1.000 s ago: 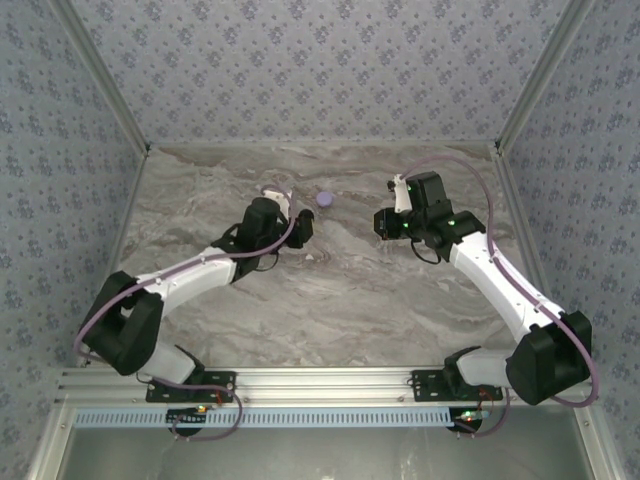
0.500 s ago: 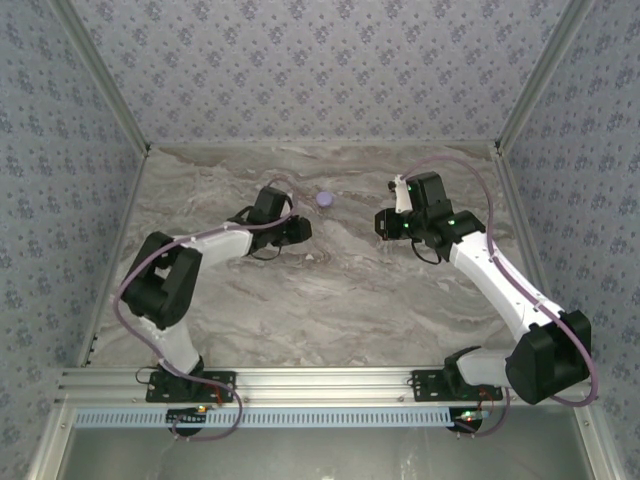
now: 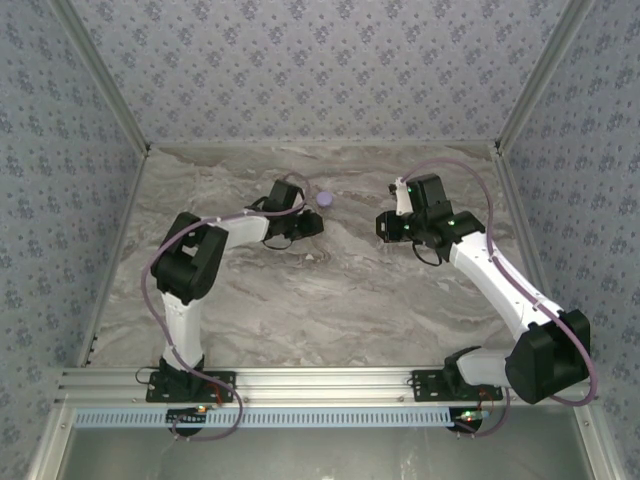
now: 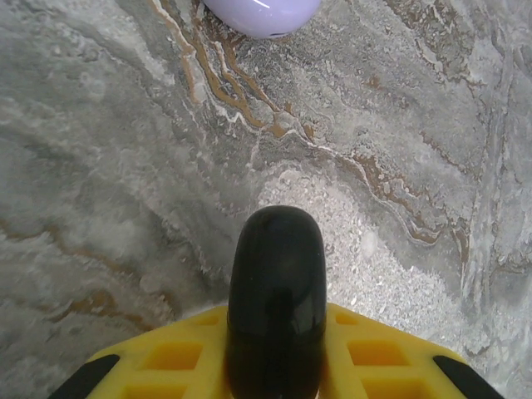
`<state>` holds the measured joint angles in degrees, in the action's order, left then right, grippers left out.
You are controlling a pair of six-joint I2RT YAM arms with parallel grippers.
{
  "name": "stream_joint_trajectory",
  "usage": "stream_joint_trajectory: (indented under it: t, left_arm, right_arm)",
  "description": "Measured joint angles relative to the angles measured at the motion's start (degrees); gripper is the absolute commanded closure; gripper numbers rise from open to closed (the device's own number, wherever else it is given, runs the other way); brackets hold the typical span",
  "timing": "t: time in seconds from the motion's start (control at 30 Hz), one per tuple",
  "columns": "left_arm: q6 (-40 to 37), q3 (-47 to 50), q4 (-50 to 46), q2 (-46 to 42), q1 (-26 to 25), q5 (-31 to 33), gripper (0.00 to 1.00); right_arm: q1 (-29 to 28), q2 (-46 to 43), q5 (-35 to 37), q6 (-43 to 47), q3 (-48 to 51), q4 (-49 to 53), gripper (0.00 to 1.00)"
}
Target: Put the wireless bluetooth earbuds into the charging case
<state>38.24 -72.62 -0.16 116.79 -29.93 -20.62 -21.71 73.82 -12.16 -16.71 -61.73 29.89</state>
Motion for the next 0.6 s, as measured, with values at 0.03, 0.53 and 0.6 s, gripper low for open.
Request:
stream_joint_trajectory:
  t: [0.03,0.53,0.6]
  left_arm:
    - [0.17,-0.2,0.04,0.39,0.11,-0.33,0.74]
    - [1.29,-1.81,0.83,2.29,0.42,-2.54,0.46]
    - [1.25,-1.92,0.9,2.23,0.35,-2.71,0.42]
  right_arm:
    - [0.0,0.0,0.0,0.0,0.0,0.02,0.82]
    - [0.0,0.0,0.02,0.0,0.0,0.61,0.8]
    - [0.0,0.0,0.04,0.0,0.0,0.72,0.79]
